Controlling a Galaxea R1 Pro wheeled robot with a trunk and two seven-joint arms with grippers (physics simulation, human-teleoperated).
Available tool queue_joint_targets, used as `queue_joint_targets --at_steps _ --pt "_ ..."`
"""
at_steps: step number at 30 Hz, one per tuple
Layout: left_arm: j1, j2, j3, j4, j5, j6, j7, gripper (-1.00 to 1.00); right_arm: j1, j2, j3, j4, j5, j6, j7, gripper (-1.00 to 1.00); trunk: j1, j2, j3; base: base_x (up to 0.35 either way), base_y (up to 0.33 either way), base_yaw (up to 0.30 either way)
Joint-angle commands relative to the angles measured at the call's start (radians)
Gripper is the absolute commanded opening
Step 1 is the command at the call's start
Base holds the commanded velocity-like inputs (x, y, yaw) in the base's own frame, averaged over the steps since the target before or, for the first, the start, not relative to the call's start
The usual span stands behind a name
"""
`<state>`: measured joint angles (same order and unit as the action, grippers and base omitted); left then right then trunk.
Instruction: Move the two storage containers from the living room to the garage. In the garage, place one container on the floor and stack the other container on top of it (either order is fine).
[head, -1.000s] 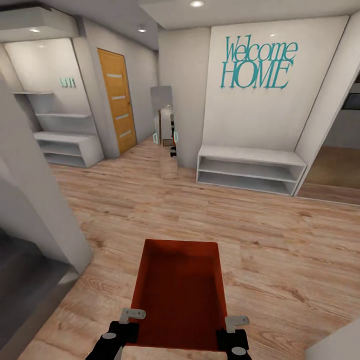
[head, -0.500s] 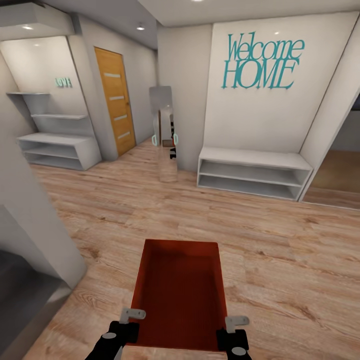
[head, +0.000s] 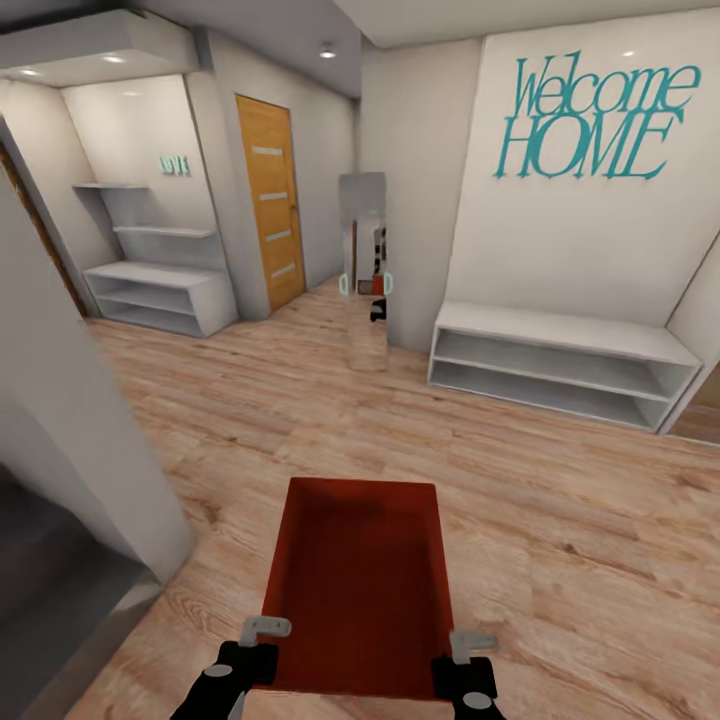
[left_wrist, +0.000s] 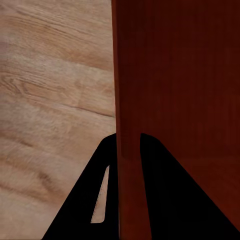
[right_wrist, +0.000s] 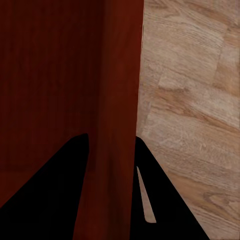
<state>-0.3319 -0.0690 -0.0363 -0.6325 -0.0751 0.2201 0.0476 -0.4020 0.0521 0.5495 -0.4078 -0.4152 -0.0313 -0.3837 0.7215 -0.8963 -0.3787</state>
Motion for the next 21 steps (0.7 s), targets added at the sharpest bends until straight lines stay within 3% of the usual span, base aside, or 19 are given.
queue_joint_targets --at_steps 1,21 --pt "0.001 0.000 -0.030 0.053 -0.094 0.005 0.012 -1.00 -0.004 0.000 -0.006 -0.002 -0.001 -0.005 -0.093 -1.00 0.001 -0.001 -0.001 0.322 0.000 0.069" --pt "0.001 0.000 -0.030 0.053 -0.093 0.005 0.012 -1.00 -0.004 0.000 -0.006 -0.002 0.000 -0.005 -0.091 -1.00 0.001 -0.001 -0.001 0.322 0.000 0.006"
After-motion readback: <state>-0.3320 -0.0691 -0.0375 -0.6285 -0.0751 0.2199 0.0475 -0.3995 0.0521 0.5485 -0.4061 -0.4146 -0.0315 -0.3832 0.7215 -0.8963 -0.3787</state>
